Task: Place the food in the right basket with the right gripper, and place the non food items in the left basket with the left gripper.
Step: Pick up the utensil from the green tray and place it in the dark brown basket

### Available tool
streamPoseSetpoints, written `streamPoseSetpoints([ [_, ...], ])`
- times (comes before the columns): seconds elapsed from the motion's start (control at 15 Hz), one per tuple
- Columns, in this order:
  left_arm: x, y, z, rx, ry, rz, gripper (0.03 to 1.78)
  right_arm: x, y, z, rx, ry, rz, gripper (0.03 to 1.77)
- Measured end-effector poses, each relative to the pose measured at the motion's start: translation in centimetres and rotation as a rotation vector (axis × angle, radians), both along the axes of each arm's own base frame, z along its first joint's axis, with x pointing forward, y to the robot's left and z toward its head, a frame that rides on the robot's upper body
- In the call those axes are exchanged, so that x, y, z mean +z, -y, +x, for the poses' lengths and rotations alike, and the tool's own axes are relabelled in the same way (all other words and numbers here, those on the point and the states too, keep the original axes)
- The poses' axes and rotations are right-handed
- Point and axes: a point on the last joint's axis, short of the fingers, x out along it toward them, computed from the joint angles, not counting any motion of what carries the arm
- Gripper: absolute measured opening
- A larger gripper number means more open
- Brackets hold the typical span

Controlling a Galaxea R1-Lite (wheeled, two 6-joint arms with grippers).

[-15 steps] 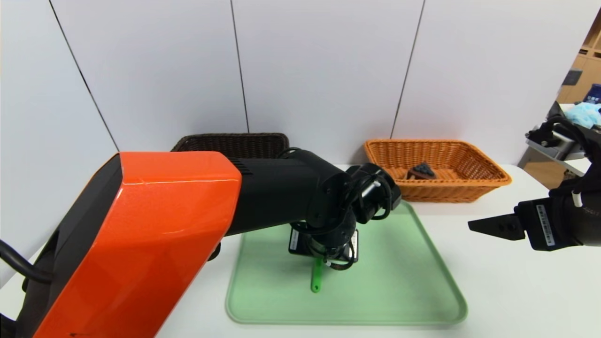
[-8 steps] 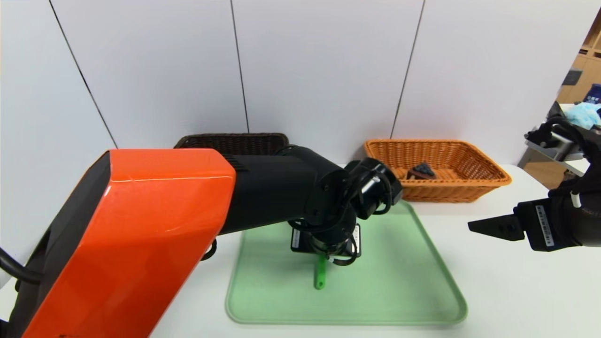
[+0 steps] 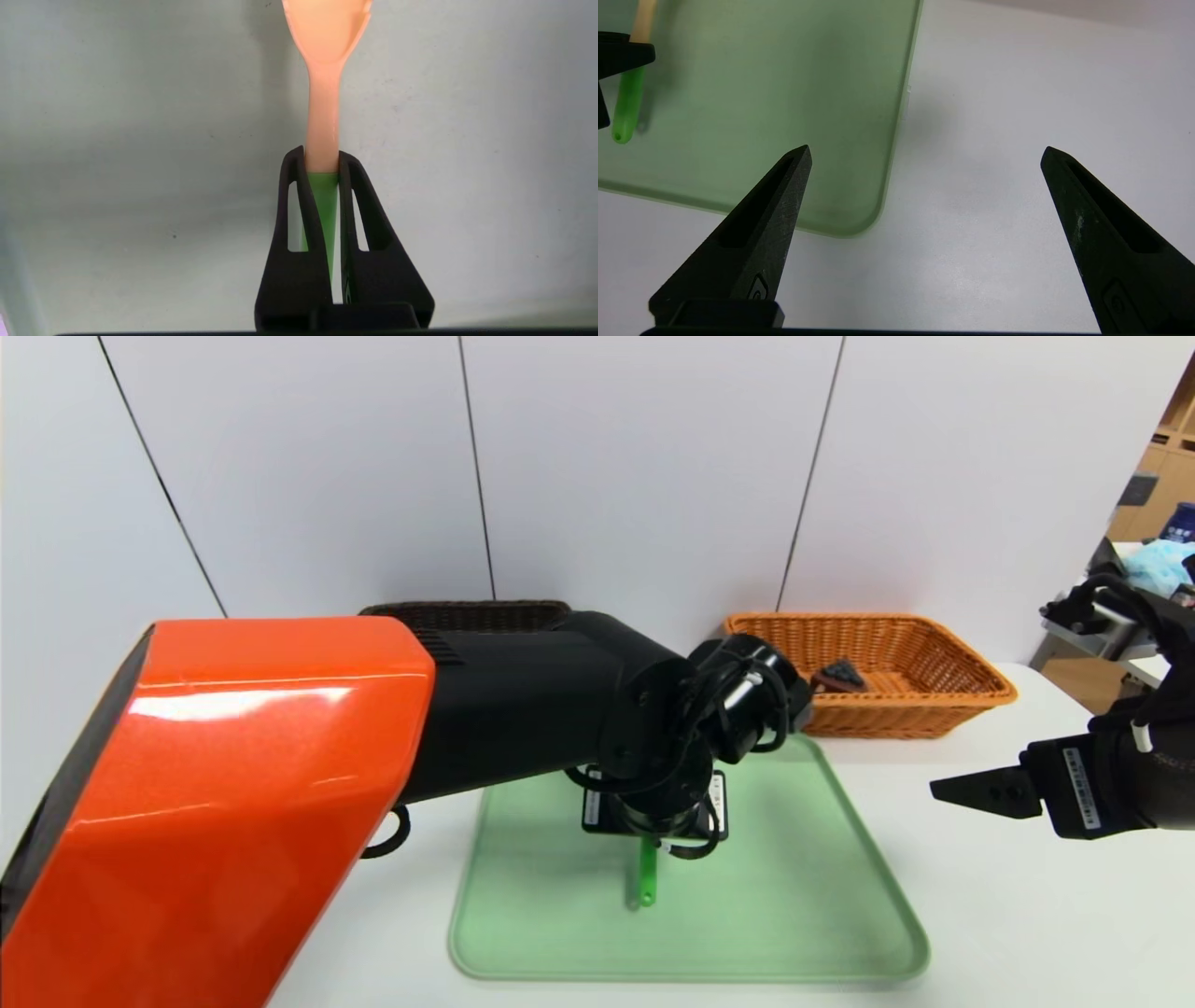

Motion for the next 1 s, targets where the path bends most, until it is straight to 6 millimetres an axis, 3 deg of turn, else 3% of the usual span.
streamPoseSetpoints([
  [0.27,2.9,-0.9,-1.0,-0.007,0.04,-0.057,0.12,-0.1,0.0,0.0,0.0,-0.003,-0.001,1.7],
  [0.6,8.1,-3.4,-1.4,0.02,0.148,-0.2,0.12,-0.2,0.0,-0.1,0.002,-0.008,-0.002,1.7],
  [0.8,10.3,-6.7,0.4,0.096,0.187,-0.259,0.12,-0.3,0.0,-0.1,0.003,-0.01,-0.005,1.7],
  [1.0,11.7,-10.8,3.7,0.227,0.239,-0.331,0.12,-0.4,0.0,-0.3,0.008,-0.015,-0.008,1.7],
])
